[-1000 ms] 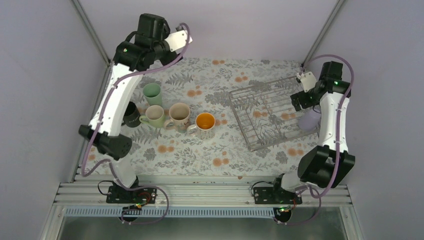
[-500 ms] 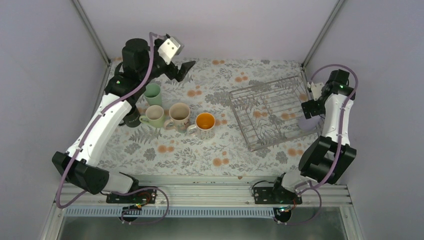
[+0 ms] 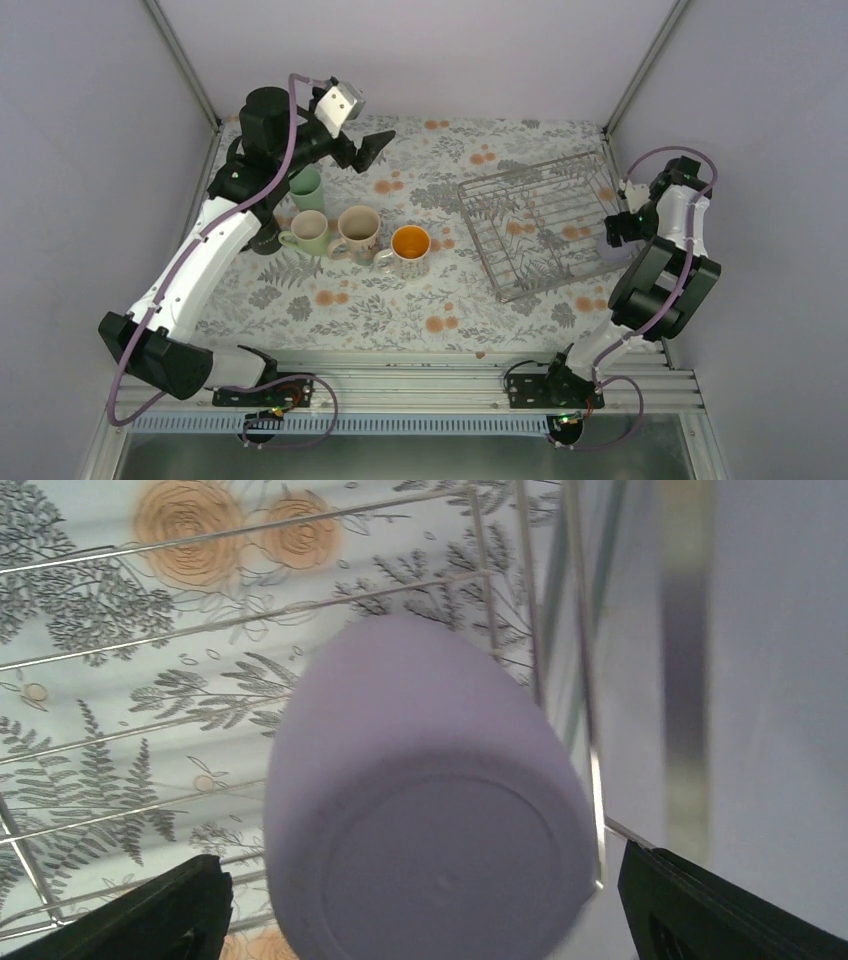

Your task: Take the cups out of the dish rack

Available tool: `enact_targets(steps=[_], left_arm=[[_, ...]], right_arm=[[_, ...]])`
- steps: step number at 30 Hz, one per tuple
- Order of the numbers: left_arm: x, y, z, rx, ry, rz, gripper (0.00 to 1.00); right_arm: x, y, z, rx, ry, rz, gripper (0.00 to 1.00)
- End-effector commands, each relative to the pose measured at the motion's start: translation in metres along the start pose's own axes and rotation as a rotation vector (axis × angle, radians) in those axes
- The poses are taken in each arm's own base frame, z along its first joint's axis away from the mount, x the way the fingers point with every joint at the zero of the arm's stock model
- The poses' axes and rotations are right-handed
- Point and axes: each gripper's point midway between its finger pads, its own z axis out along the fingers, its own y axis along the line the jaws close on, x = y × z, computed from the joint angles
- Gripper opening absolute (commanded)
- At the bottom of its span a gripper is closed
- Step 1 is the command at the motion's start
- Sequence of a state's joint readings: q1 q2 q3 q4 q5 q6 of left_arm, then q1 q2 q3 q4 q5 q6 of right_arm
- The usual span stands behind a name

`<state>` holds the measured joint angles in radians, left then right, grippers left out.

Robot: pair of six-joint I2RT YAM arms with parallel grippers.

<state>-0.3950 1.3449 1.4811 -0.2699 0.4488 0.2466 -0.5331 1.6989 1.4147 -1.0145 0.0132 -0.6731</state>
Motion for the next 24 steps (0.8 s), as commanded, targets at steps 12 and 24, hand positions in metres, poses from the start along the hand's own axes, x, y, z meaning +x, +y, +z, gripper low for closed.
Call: enact_targets(steps=[12, 24], left_arm=[[-0.001, -0.011, -0.006, 0.044, -0.035, 0.015, 0.98], [-0.007, -0.034, -0.003, 0.219, -0.073, -0.098, 0.99]], right_arm=[[-0.014, 0.015, 0.021, -0.153, -0.029, 0.009, 0.52], [-0.080, 0.043, -0.117, -0.265, -0.368, -0.065, 0.24]])
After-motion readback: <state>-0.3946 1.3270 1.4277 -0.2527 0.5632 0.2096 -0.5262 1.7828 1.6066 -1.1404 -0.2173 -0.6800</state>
